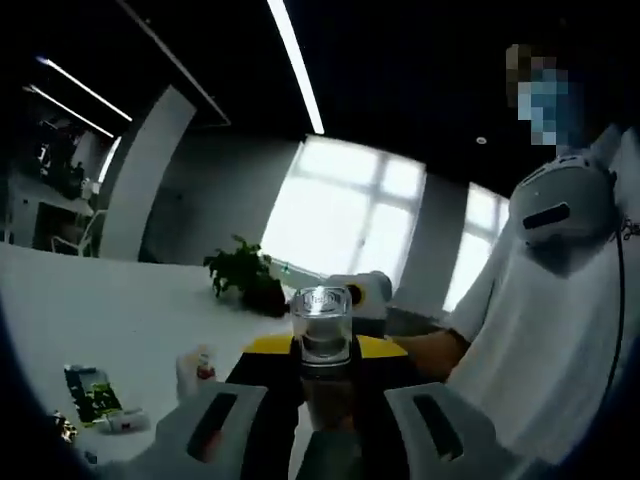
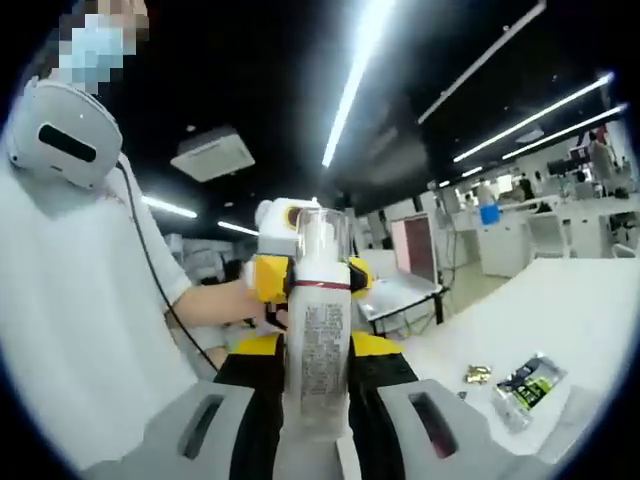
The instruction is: Arrange the skincare products in the storage area until every visible bottle or jar stands upright without overlapping.
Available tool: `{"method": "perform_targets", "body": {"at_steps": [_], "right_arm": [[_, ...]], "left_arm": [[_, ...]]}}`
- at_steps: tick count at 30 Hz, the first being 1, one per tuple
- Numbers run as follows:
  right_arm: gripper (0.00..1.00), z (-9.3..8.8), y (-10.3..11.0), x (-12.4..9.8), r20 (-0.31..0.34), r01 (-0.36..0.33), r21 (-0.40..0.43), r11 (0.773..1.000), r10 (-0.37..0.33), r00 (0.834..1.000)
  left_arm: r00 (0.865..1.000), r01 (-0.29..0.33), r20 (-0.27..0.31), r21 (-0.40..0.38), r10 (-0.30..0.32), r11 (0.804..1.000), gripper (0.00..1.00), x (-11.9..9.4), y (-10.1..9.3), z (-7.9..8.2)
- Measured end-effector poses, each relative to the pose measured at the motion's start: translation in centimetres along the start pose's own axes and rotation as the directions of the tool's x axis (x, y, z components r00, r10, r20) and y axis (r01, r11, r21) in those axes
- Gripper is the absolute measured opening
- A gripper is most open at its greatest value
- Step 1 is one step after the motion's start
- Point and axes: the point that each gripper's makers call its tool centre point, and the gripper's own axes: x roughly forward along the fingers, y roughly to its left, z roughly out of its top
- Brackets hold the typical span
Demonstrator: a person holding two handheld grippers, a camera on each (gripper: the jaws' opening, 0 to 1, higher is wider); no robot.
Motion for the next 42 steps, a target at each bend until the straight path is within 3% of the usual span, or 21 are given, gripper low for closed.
{"method": "perform_targets", "body": {"at_steps": [8,11,17,22,25,28,32,34,36,37,38,42], "right_arm": [[0.22,0.6,-0.2,-0.1,0.013,0.07,-0.021,0.997,-0.07,0.997],[0.22,1.0,-1.0,-0.5,0.009,0.132,-0.052,0.99,-0.132,0.991],[0.22,1.8,-2.4,-0.8,0.022,0.223,-0.081,0.971,-0.222,0.975],[0.22,2.1,-3.8,-1.2,0.024,0.324,-0.106,0.94,-0.323,0.946],[0.22,2.2,-4.8,-1.6,0.004,0.4,-0.155,0.903,-0.404,0.915],[0.22,2.7,-5.5,-1.7,-0.008,0.471,-0.228,0.852,-0.486,0.874],[0.22,3.1,-6.8,-2.0,-0.016,0.57,-0.363,0.737,-0.617,0.787],[0.22,2.9,-7.4,-1.9,-0.014,0.615,-0.418,0.668,-0.682,0.731],[0.22,2.8,-7.7,-2.0,-0.009,0.636,-0.447,0.629,-0.714,0.7],[0.22,2.7,-8.0,-2.1,-0.009,0.639,-0.458,0.618,-0.722,0.692],[0.22,2.6,-8.2,-2.2,-0.009,0.64,-0.475,0.604,-0.731,0.682],[0.22,2.4,-8.8,-2.6,-0.017,0.642,-0.517,0.566,-0.757,0.654]], "left_arm": [[1.0,0.016,-0.009,0.038,-0.016,0.999,0.16,0.2,0.3,0.4],[1.0,-0.023,0.003,0.066,0.023,0.998,0.17,0.2,1.2,0.6],[0.996,-0.081,0.051,0.048,0.079,0.996,0.18,0.3,2.4,1.3],[0.987,-0.149,0.072,0.066,0.145,0.987,0.19,0.7,3.1,1.8],[0.977,-0.208,0.069,0.078,0.203,0.975,0.2,1.0,3.7,1.9],[0.965,-0.255,0.075,0.063,0.25,0.965,0.2,1.3,4.2,2.3],[0.927,-0.37,0.101,0.067,0.362,0.927,0.2,1.6,5.3,2.9],[0.906,-0.414,0.112,0.037,0.408,0.91,0.2,1.6,6.0,3.0],[0.888,-0.445,0.143,0.02,0.438,0.895,0.2,1.9,6.1,3.1],[0.877,-0.462,0.152,0.009,0.455,0.887,0.2,1.9,6.3,3.1],[0.859,-0.491,0.163,-0.011,0.486,0.871,0.18,1.8,6.7,3.1],[0.831,-0.527,0.187,-0.032,0.523,0.849,0.18,2.1,6.9,2.7]]}}
